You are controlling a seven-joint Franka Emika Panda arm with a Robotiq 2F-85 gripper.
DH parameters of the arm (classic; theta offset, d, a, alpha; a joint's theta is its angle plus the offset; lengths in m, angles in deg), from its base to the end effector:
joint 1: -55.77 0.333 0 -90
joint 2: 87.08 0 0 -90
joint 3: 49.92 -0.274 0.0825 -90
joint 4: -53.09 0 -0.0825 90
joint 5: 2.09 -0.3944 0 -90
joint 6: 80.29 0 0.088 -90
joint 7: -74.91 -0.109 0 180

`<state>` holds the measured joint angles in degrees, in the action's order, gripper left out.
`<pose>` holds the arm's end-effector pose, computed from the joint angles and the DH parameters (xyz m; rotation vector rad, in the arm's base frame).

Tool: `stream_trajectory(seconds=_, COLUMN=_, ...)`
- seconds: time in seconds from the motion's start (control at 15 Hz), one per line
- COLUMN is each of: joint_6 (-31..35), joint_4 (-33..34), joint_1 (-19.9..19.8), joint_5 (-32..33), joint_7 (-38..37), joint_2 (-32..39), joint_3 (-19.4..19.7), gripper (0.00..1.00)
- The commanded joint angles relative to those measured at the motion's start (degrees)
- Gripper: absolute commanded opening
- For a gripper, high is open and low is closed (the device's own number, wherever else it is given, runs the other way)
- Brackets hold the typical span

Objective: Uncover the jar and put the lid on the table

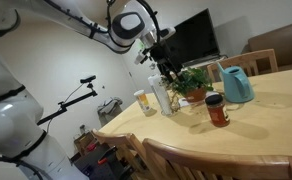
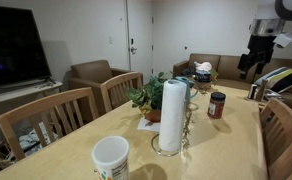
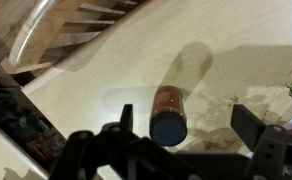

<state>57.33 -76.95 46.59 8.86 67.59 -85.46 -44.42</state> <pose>0.5207 -0.1381 0.3049 2.9701 -0.3719 0.1417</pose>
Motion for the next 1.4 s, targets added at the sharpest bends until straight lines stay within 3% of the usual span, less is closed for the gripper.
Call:
stream_trajectory(seconds=0.0, joint_6=1.47, joint_4=0.18, joint_1=0.86, joint_5=1.86, joint_7=-1.77, joint_2=0.38, joint_3=0.87, gripper=1.00)
stream_trajectory(seconds=0.13, joint_6=0.87, joint_4=1.33, joint_1=0.93, joint_5=3.06, joint_7=-2.03, joint_2=1.38, joint_3=1.00, gripper=1.00)
stream_trajectory(seconds=0.4, joint_6=-0.23, joint_4=3.70, joint_1=0.45, joint_5=0.67, joint_7=6.03, joint_2=3.20, joint_3=1.22, gripper=1.00)
stream_trajectory(seconds=0.67, joint_6=-2.08, joint_4=7.55, joint_1=-0.59, joint_5=-4.79, joint_7=21.99, joint_2=5.86, joint_3=1.13, gripper=1.00)
stream_trajectory(seconds=0.87, joint_6=-3.64, joint_4=10.82, joint_1=-1.23, joint_5=-6.66, joint_7=29.61, joint_2=8.30, joint_3=1.23, gripper=1.00)
stream_trajectory(seconds=1.0, joint_6=-4.98, joint_4=13.68, joint_1=-1.31, joint_5=-4.55, joint_7=30.79, joint_2=10.62, joint_3=1.50, gripper=1.00)
stream_trajectory(seconds=1.33, joint_6=-3.92, joint_4=20.07, joint_1=-0.51, joint_5=0.80, joint_7=24.37, joint_2=17.19, joint_3=2.42, gripper=1.00)
